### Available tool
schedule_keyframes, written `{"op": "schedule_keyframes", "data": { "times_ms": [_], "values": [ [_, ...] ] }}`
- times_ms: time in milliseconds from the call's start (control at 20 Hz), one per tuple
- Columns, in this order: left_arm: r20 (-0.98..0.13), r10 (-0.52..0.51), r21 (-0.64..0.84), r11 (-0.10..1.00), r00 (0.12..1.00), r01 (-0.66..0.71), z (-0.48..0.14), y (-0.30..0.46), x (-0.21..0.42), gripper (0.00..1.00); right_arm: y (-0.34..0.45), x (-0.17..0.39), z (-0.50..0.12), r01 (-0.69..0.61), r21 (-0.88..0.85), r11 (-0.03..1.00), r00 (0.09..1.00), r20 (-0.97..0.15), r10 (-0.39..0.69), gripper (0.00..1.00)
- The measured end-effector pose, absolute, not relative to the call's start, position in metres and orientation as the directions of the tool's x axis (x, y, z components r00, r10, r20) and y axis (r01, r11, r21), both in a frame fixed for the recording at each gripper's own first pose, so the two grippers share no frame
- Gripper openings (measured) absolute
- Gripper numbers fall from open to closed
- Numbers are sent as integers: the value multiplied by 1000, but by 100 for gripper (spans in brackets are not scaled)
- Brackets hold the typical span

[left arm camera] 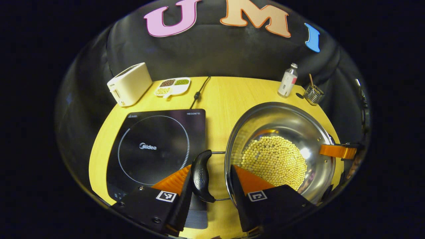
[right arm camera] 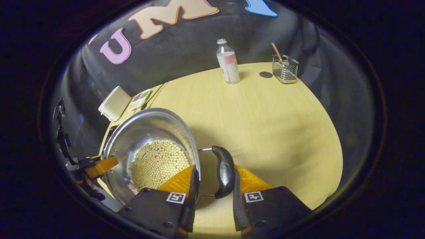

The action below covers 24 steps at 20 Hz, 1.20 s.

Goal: First push the handle of the pot to place it horizontally, then grasp the pot with both hands and set it on the induction cooktop.

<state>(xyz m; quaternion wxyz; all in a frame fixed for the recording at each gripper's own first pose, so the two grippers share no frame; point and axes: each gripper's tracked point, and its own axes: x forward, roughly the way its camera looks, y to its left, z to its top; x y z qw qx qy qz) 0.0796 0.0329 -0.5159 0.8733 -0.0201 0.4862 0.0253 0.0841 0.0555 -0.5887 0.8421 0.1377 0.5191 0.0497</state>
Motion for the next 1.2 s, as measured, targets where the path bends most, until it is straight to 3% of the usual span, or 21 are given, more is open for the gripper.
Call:
{"op": "schedule_keyframes", "data": {
  "times_ms": [50,100,550,600,700,1200],
  "values": [
    [-848,30,-8,998,530,-69,-510,42,79,63,65,86,-585,61,293,954,461,-856,234,49],
    [-840,33,-9,997,541,-75,-504,52,82,65,75,88,-582,60,300,952,463,-853,239,43],
    [-820,-9,-60,996,572,-71,-492,166,100,61,189,101,-562,69,277,958,471,-856,213,43],
    [-825,-18,-66,996,565,-65,-495,181,101,61,204,100,-562,80,271,959,467,-860,204,49],
    [-827,-34,-70,997,561,-43,-501,211,103,61,233,99,-562,95,258,962,460,-868,187,43],
    [-806,-75,-95,995,587,-3,-523,292,119,60,320,109,-565,113,178,978,418,-901,115,43]
  ]
}}
